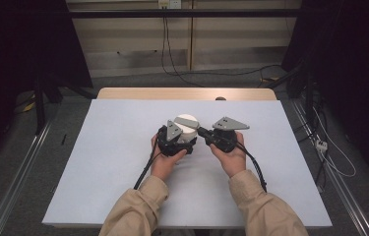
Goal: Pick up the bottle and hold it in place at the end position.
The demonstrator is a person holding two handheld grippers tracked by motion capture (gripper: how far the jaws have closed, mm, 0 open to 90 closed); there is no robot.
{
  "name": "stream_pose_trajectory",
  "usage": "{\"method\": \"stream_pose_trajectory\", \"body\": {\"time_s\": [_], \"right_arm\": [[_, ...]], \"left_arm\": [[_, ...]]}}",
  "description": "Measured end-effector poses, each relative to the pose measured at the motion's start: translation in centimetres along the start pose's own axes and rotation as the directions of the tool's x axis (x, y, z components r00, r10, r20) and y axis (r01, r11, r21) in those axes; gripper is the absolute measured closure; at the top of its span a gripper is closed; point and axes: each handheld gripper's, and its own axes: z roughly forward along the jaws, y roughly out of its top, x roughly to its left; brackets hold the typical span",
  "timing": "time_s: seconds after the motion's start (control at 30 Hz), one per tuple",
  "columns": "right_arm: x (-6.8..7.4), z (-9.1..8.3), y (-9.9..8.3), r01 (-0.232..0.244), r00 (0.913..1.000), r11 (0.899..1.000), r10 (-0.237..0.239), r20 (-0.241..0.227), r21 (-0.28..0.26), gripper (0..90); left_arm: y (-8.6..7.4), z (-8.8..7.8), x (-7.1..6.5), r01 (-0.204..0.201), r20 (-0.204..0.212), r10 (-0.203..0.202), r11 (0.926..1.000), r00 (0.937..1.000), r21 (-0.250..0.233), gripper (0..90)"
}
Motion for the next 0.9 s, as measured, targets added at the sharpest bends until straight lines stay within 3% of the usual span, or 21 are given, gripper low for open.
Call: {"method": "stream_pose_trajectory", "body": {"time_s": [0.9], "right_arm": [[-0.2,-0.2,1.2,-0.008,0.9999,0.999,0.008,-0.008,-0.032,90.0]], "left_arm": [[0.0,0.0,-0.1,0.002,-0.002,-0.002,1.0000,1.0000,0.004,18.9]]}}
